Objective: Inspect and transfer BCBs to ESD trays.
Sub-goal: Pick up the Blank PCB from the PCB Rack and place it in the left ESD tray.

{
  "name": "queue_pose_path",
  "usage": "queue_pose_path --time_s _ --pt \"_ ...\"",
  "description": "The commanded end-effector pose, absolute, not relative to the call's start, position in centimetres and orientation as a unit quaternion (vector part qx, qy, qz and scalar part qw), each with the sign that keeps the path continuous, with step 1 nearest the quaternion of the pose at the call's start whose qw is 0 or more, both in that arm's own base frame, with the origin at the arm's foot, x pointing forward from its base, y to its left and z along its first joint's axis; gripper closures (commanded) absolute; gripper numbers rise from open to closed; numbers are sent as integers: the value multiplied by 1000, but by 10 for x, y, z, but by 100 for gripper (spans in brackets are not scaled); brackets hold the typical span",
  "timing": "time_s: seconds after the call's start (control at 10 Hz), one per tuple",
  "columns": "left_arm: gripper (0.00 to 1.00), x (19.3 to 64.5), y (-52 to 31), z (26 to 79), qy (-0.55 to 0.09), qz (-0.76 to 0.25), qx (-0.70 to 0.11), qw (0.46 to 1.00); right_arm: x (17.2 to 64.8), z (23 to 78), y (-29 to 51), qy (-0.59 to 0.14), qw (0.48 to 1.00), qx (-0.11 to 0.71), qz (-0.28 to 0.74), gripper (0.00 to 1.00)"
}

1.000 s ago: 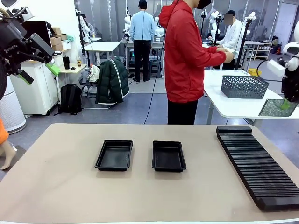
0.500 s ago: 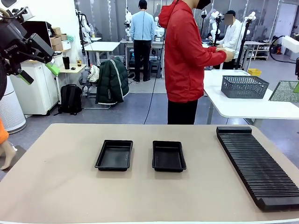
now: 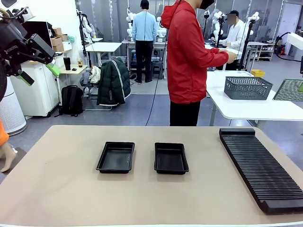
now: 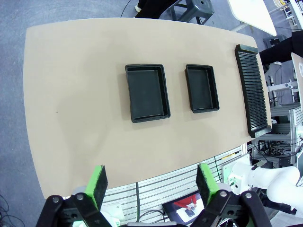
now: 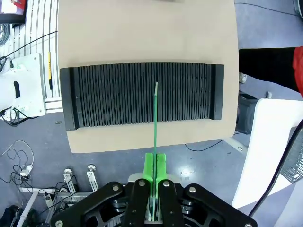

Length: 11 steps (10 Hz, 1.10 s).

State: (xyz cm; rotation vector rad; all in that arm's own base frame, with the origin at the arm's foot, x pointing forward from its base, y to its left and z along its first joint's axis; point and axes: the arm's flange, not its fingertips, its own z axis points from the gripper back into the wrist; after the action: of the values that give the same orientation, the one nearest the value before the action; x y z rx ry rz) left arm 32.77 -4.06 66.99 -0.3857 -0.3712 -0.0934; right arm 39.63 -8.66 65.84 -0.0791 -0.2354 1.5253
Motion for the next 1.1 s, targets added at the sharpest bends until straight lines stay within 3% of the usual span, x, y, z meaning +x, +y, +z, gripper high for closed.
queue_pose_path --time_s 0.0,0.8,1.0 --pt "0 328 -40 669 -184 -46 -190 963 397 656 -87 -104 716 -40 689 100" --pt "0 328 -40 669 -184 -46 -190 963 396 658 -87 -106 716 -36 689 97" --pt "0 328 -40 669 -184 -46 -190 963 404 665 -86 -103 787 22 608 97"
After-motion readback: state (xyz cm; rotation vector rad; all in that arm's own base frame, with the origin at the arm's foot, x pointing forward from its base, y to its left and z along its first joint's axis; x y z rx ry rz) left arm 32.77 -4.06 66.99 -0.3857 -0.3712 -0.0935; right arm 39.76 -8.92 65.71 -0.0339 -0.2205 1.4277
